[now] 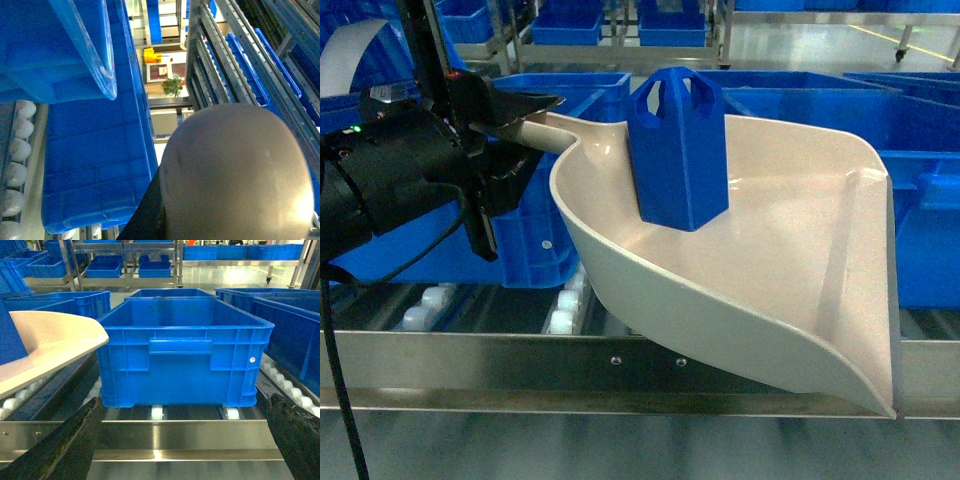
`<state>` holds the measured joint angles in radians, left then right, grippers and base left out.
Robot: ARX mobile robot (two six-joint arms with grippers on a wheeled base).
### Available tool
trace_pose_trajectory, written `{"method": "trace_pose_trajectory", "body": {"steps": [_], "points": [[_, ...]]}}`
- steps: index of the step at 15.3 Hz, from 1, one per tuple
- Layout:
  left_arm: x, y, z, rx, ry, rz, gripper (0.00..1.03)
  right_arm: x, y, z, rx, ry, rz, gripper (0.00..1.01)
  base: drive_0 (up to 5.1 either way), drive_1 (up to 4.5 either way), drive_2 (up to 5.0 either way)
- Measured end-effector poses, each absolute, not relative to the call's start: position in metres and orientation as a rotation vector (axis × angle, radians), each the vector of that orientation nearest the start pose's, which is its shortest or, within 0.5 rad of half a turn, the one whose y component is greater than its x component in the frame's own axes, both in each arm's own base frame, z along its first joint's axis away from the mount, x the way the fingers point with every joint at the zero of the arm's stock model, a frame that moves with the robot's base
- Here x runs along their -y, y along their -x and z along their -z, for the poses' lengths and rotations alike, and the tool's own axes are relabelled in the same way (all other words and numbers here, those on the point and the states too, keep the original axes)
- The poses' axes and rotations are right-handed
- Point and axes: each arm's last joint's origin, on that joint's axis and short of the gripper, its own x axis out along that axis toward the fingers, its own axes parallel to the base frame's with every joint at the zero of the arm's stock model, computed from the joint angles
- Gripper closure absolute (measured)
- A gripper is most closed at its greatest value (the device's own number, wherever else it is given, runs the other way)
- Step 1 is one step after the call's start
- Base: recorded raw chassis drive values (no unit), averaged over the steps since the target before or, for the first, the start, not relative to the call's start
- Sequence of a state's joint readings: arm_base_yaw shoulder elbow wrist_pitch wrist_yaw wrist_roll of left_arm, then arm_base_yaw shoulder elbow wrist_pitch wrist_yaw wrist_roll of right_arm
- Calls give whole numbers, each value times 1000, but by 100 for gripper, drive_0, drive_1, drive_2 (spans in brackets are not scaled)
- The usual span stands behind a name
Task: Place part in tray to right shelf
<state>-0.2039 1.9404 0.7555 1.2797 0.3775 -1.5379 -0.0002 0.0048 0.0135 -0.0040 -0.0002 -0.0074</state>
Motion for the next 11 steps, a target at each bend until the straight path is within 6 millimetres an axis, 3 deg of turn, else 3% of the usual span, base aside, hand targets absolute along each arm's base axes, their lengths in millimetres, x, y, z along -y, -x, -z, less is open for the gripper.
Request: {"method": "trace_pose_trajectory", "body": {"steps": [9, 11], "points": [[83, -348, -154, -369, 1481, 533, 88, 0, -97, -167, 5, 7, 0, 3, 0, 0, 0], [87, -339, -161, -283, 1428, 326, 88, 0, -97, -167, 5, 7, 0, 3, 0, 0, 0]]}}
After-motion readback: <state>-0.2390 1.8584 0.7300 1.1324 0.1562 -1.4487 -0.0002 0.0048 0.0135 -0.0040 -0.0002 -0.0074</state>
